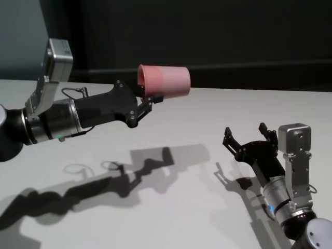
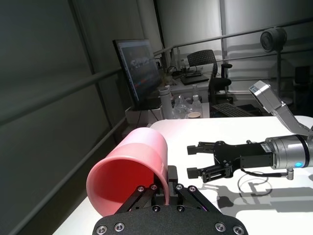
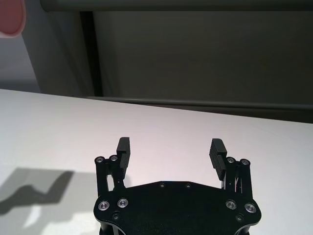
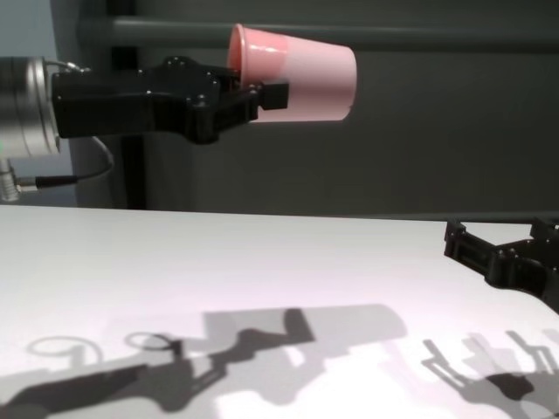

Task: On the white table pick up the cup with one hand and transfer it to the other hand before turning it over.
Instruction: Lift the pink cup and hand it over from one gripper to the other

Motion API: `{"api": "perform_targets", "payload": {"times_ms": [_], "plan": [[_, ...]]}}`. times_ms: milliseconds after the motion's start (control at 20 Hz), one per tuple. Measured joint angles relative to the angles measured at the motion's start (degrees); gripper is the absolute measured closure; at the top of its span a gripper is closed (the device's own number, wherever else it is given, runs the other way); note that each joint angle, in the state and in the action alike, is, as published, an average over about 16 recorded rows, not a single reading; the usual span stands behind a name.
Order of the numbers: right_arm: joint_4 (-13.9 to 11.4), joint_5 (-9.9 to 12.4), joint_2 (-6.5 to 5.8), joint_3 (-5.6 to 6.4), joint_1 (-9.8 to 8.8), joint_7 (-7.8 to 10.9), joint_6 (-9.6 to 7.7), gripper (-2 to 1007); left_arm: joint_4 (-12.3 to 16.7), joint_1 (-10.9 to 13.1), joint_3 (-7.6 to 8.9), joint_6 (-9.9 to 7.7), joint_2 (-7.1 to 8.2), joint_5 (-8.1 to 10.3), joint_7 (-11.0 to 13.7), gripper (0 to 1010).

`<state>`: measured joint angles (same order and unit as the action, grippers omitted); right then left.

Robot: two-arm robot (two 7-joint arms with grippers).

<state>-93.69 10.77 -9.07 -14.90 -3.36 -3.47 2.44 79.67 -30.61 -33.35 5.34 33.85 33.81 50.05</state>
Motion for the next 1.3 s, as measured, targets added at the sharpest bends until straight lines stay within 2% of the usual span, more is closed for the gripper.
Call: {"api": "perform_targets", "payload": {"times_ms": [450,1300], "plan": [[0.00,0.00,0.00,0.00,0.00,0.00,0.00,3,-0.14,-0.47,-0.52,0.28,-0.17,0.69,1.30,960],[0.00,0.00,0.00,0.00,0.00,0.00,0.00,3,-1.05,-2.59,-1.19,1.22,-1.85,3.97,3.86,961]]}}
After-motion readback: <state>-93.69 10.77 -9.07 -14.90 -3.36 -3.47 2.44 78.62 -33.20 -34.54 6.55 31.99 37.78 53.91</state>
